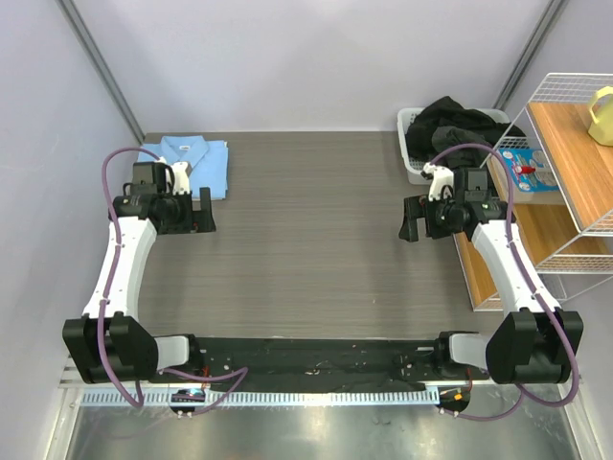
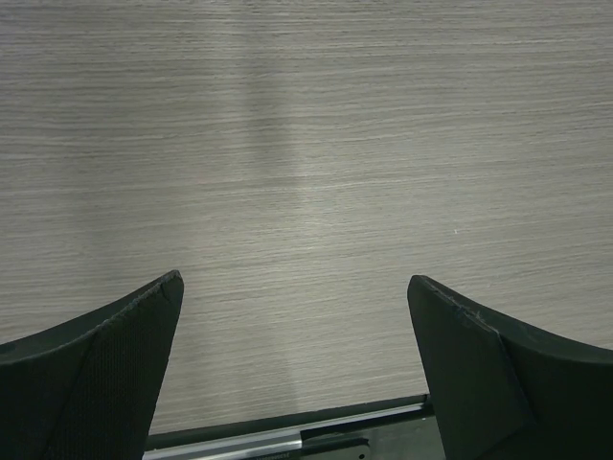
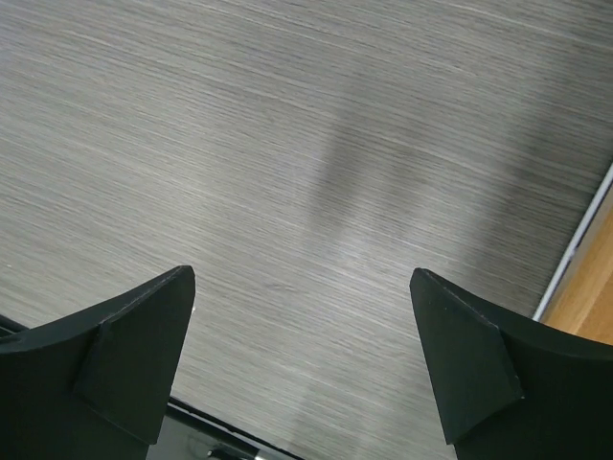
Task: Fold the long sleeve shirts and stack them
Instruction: Grab the shirt from the pile
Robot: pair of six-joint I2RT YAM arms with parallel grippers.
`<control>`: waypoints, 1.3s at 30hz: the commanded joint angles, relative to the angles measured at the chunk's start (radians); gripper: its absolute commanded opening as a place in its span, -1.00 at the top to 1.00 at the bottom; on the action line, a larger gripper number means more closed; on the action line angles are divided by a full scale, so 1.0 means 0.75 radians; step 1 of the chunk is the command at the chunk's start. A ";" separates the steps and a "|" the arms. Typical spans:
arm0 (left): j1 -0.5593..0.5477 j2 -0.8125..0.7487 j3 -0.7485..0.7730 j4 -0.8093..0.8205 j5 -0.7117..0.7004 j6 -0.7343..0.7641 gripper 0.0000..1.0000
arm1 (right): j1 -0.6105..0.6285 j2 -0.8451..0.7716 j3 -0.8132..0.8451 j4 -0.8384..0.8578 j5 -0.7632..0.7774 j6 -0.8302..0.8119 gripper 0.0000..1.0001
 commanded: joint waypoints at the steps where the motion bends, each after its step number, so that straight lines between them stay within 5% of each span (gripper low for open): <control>1: 0.004 -0.041 0.048 0.006 0.050 0.027 -0.99 | 0.053 -0.053 0.008 -0.006 0.084 -0.077 -0.99; 10: 0.002 -0.002 0.104 0.000 0.050 0.082 -1.00 | 0.188 0.082 0.228 -0.018 0.334 -0.310 -0.99; 23: -0.016 0.031 0.114 0.055 0.121 0.107 -0.99 | 0.209 0.948 1.371 -0.139 1.047 -0.753 -0.99; 29: -0.016 0.029 0.071 0.102 0.132 0.095 -0.99 | 0.176 1.239 1.576 0.041 1.397 -0.971 -0.99; 39: -0.018 0.021 0.030 0.137 0.113 0.101 -1.00 | 0.105 1.544 1.707 0.143 1.494 -1.165 -0.99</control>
